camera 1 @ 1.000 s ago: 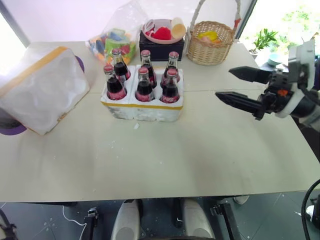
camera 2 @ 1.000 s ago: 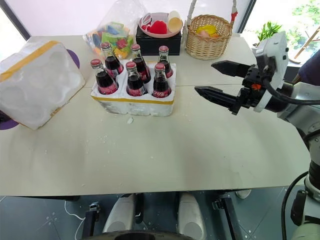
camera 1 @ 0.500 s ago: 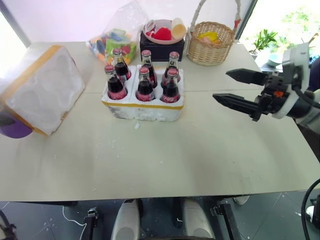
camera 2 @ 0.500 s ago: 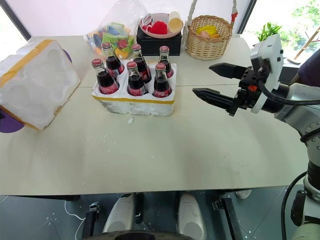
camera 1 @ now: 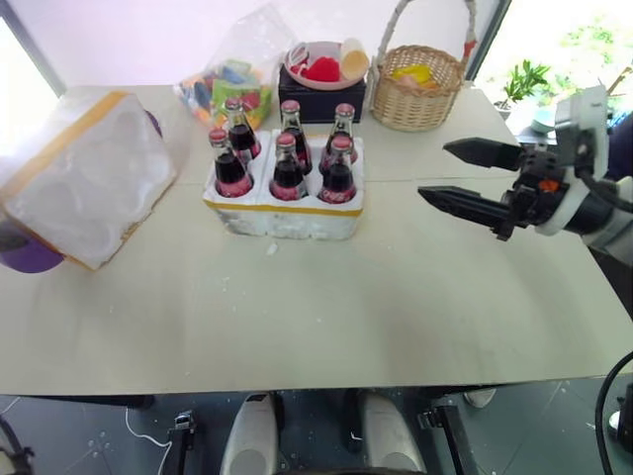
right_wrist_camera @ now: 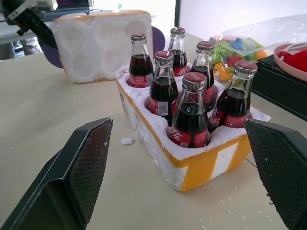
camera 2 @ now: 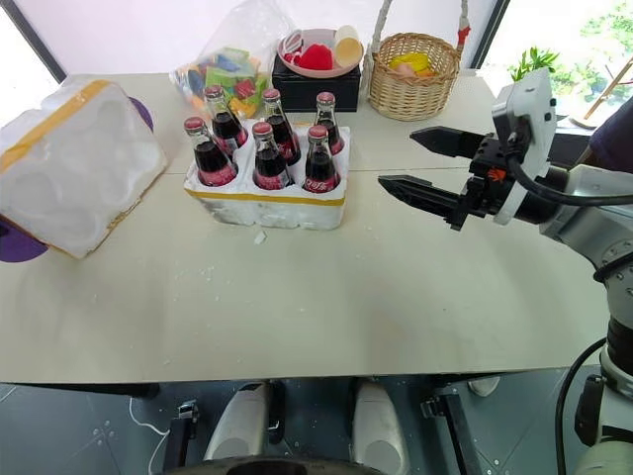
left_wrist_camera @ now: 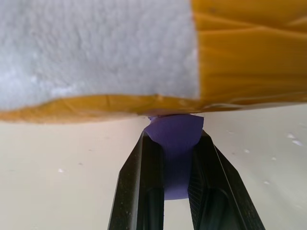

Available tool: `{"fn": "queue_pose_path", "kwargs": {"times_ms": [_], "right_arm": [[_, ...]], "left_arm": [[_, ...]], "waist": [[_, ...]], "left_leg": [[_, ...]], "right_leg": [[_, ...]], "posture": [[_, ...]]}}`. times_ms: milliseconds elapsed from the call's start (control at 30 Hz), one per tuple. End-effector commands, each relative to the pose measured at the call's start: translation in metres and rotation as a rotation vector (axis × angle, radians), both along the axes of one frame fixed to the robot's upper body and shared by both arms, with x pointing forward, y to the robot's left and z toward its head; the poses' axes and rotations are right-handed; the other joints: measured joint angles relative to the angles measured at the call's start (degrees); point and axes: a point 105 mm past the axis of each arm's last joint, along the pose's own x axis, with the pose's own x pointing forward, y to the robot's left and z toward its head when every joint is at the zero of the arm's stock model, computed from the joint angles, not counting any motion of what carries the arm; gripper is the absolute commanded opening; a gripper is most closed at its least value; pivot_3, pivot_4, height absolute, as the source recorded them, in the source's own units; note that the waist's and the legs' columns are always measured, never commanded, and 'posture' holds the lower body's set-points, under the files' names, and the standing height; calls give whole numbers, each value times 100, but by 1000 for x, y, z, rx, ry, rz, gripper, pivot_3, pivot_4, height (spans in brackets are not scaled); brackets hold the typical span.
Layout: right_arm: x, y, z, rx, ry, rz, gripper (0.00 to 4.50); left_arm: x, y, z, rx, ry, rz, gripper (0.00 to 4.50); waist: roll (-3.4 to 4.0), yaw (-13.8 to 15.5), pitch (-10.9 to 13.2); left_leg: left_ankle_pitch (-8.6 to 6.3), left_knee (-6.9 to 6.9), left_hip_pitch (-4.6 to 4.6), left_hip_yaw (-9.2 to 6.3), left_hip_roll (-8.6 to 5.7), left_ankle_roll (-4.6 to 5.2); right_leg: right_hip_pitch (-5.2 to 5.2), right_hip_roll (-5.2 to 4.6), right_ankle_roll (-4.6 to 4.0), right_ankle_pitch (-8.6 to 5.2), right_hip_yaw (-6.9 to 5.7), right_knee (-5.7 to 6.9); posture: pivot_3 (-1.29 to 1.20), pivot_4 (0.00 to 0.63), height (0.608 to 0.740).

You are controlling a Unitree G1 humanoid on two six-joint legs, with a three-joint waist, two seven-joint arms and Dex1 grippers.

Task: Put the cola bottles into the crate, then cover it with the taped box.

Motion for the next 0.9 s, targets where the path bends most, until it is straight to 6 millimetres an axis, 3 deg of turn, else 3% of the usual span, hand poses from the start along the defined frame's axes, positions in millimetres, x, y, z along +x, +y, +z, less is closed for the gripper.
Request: {"fn": "queue_pose_path", "kwargs": {"times_ms": [33, 100, 233, 333, 433, 533, 667, 767, 900], "right_arm": [[-5, -1, 13, -6, -73, -11, 4500], [-5, -2, 12, -5, -72, -19, 4500], [-7, -3, 10, 10, -68, -30, 4500], [-5, -3, 7, 20, -61, -35, 4500], [-4, -4, 7, 26, -57, -39, 4500], [-3, -3, 7, 43, -54, -42, 4500], [-2, -2, 8, 61, -50, -41, 4500], [-1, -1, 9, 77, -49, -43, 4500], [-2, -1, 11, 89, -55, -51, 4500]], "left_arm": [[18, 3, 36, 106, -252, 6, 115], [26, 0, 54, 185, -352, -19, 115], [46, -35, 97, 326, -585, -214, 115], [56, -86, 125, 448, -740, -445, 115], [56, -125, 140, 526, -843, -557, 115], [54, -164, 142, 656, -908, -669, 115], [61, -190, 130, 924, -964, -746, 115], [72, -199, 123, 1050, -1023, -776, 115], [88, -194, 104, 1201, -998, -822, 115]], "waist": [[-15, -13, -2], [-25, -27, -3], [-30, -11, -3], [-31, -7, -3], [-31, -23, -3], [-30, -71, -3], [-29, -77, -4], [-28, -32, -4], [-28, -13, -4]], "left_leg": [[0, 2, -1, 0, 0, 0], [0, 5, -5, 1, 0, 0], [0, 4, -9, 0, 0, 0], [0, 5, -9, 0, -2, 0], [0, 7, -9, 0, -2, 0], [0, 5, -2, 3, -2, 0], [0, 2, 5, 3, 1, 0], [0, 2, 10, 4, 0, 0], [0, 4, 11, 6, -2, 0]], "right_leg": [[0, 0, 0, 0, 1, 0], [0, -1, 2, 1, 2, -3], [-4, 0, 2, 2, 0, 0], [-1, -2, 2, 2, 2, -2], [0, -2, 2, 2, 5, -2], [-3, 2, 2, 2, 12, 9], [-3, 10, 2, 2, 15, 15], [3, 10, 2, 2, 16, 15], [7, 8, 2, 2, 16, 11]], "posture": [[0, 150, 740], [0, 150, 740], [0, 150, 740], [0, 150, 740], [0, 150, 740], [0, 150, 740], [0, 150, 740], [0, 150, 740], [0, 150, 740]]}}
